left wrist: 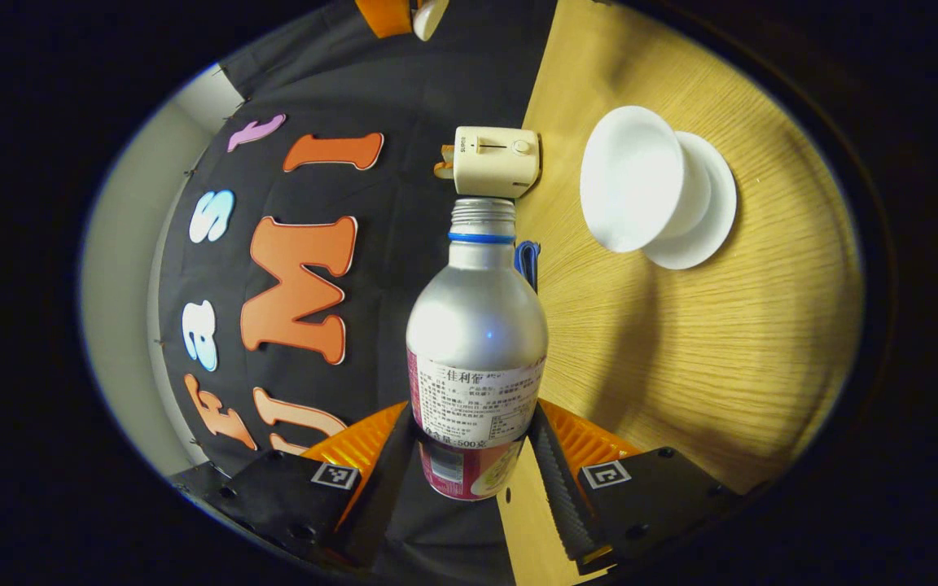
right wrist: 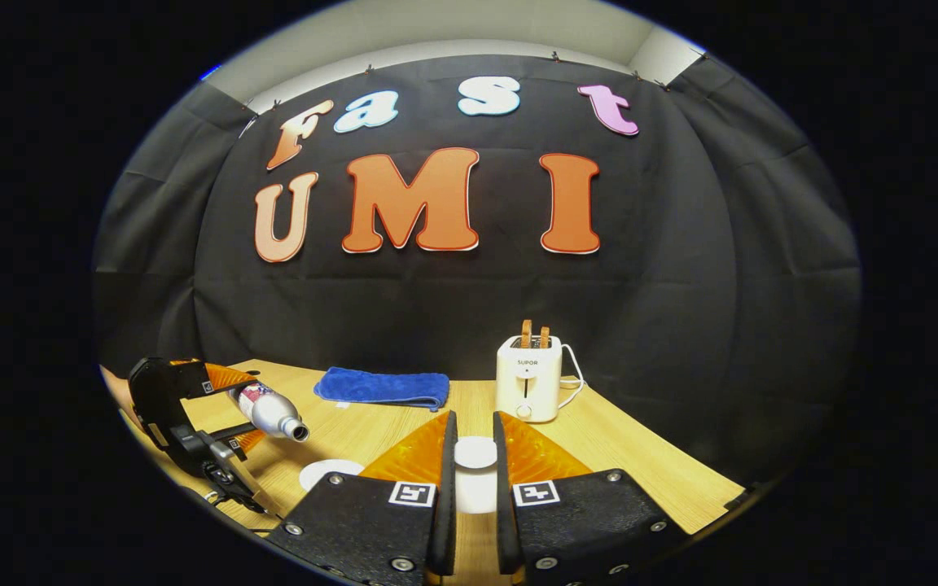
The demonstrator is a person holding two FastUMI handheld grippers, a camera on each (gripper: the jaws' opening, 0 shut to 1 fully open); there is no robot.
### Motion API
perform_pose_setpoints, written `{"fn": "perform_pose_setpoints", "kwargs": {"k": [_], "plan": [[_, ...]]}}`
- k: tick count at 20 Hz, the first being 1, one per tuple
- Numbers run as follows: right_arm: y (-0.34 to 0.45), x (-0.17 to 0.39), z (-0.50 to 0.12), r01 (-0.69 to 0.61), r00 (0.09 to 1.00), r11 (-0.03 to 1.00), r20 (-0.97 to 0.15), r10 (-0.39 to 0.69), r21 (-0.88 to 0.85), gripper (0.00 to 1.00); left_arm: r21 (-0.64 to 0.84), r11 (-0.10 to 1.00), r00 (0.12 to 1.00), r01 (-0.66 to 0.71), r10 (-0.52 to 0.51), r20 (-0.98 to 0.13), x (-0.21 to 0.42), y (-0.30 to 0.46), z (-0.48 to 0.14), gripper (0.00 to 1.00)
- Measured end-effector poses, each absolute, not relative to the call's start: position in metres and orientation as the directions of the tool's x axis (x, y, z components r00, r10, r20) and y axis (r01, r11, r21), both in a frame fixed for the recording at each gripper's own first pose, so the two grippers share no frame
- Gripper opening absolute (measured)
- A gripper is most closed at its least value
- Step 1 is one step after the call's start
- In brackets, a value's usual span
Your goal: Open the teacup lid with one hand, grasp the water bottle and pour water into the teacup with the other hand; after pouring, place the water bottle on the coaster and then close the teacup lid.
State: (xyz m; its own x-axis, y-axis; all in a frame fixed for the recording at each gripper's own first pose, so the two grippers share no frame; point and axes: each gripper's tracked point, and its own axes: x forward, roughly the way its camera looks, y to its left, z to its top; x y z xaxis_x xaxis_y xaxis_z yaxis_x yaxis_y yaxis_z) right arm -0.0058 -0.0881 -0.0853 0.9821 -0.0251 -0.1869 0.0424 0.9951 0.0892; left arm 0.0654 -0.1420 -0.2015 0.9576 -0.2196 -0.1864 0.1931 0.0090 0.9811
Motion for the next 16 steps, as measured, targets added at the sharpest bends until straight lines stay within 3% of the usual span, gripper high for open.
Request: {"fn": "perform_pose_setpoints", "kwargs": {"k": [15,16], "plan": [[-0.1,-0.009,-0.086,0.06,0.983,0.993,-0.178,-0.042,0.098,0.2,0.968,-0.208,0.937,0.141,-0.287,-0.198,0.077,-0.162,-0.196,0.82],[-0.1,-0.009,-0.086,0.061,0.983,0.993,-0.177,-0.043,0.098,0.2,0.967,-0.217,0.937,0.136,-0.289,-0.197,0.078,-0.162,-0.194,0.85]]}}
